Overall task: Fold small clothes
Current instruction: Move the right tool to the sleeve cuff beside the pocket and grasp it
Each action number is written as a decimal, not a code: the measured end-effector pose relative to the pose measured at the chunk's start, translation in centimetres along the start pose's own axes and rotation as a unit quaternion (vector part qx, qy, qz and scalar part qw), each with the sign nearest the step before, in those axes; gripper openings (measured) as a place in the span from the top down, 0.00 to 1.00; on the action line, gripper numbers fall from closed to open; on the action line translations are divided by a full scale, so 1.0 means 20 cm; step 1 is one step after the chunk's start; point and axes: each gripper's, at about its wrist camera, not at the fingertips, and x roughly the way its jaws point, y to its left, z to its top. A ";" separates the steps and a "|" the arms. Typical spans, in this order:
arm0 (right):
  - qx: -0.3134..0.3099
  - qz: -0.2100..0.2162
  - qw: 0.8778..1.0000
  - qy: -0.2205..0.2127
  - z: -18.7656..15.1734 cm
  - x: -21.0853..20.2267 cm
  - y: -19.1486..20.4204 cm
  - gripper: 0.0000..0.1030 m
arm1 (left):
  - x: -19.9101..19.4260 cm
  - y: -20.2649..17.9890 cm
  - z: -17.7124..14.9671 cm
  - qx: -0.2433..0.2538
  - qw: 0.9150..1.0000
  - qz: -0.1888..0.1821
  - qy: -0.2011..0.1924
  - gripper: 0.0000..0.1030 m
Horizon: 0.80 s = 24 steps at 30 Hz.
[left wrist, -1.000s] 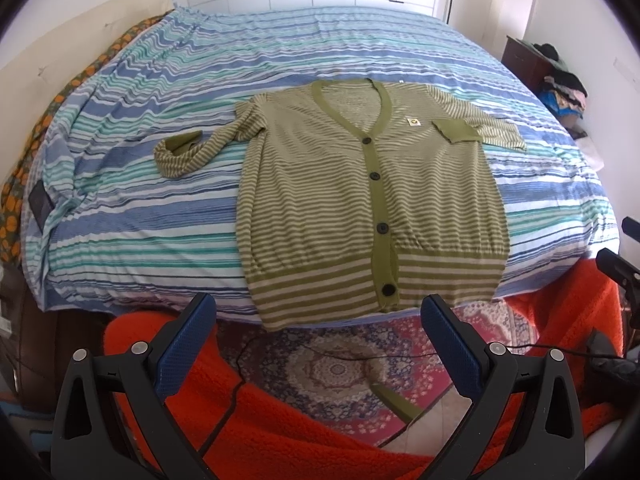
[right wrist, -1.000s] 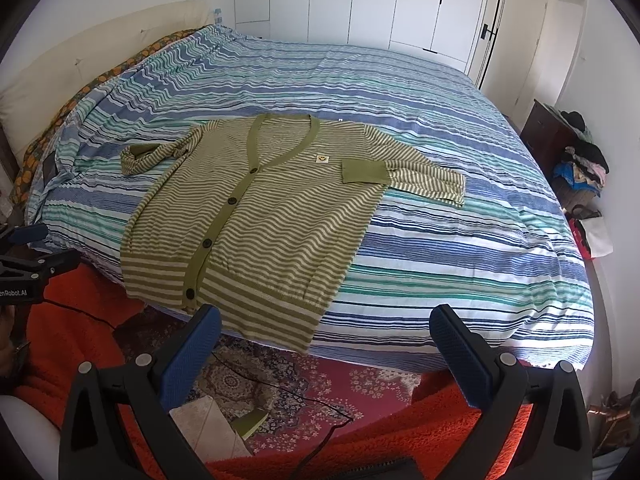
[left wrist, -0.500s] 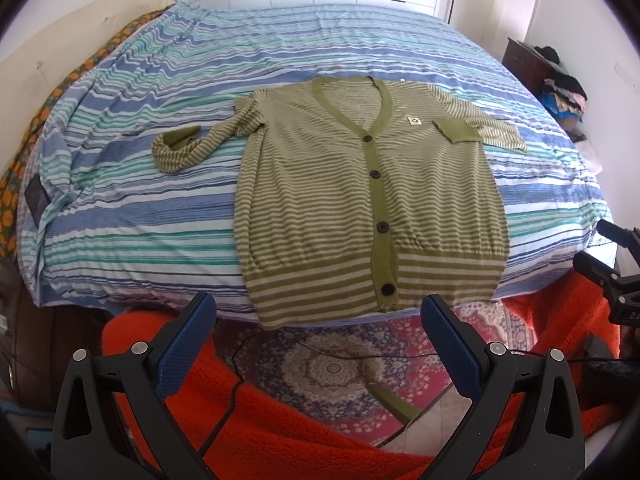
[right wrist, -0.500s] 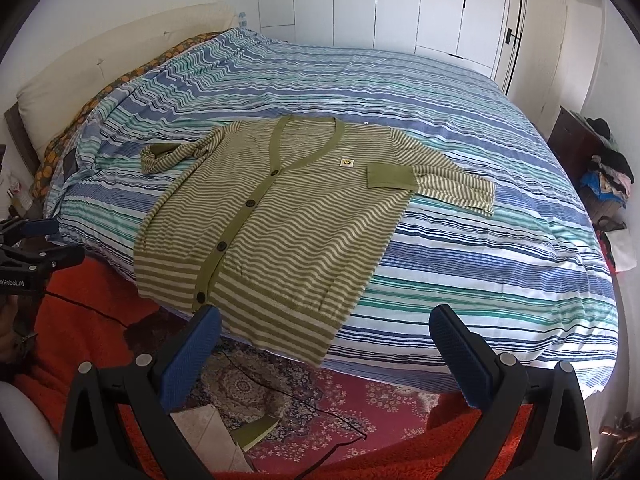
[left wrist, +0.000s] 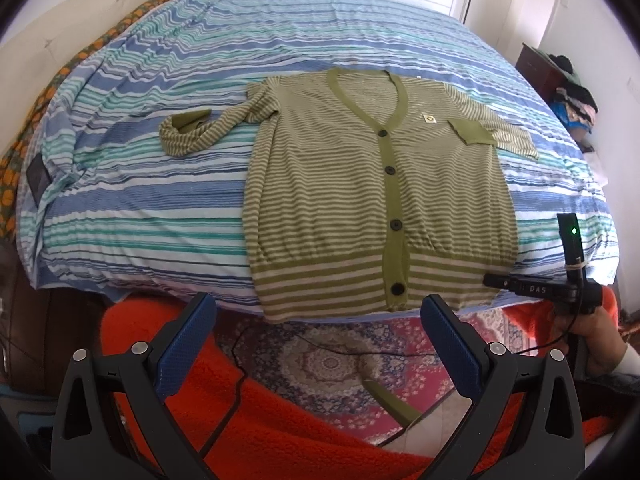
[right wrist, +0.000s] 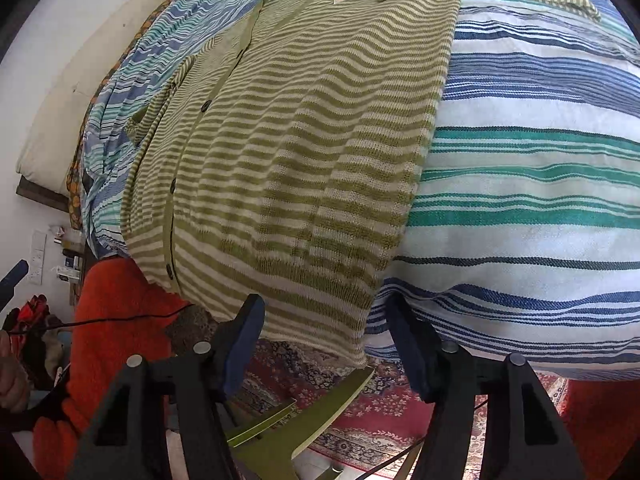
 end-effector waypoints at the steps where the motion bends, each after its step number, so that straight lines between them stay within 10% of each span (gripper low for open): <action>1: 0.002 0.008 1.000 0.008 -0.01 0.01 -0.01 0.93 | 0.00 0.01 0.00 -0.002 1.000 0.003 0.001 0.01; 16: -0.036 -0.099 0.994 0.022 -0.03 -0.12 0.01 0.94 | 0.03 -0.06 0.04 0.027 1.000 0.004 0.005 0.01; 20: -0.058 -0.130 0.990 0.022 -0.01 -0.26 0.04 0.39 | 0.07 -0.02 0.04 0.007 1.000 0.003 0.013 0.01; 24: -0.107 -0.193 0.975 -0.037 0.12 -0.55 0.10 0.39 | 0.12 -0.02 0.06 0.003 1.000 -0.006 0.021 0.01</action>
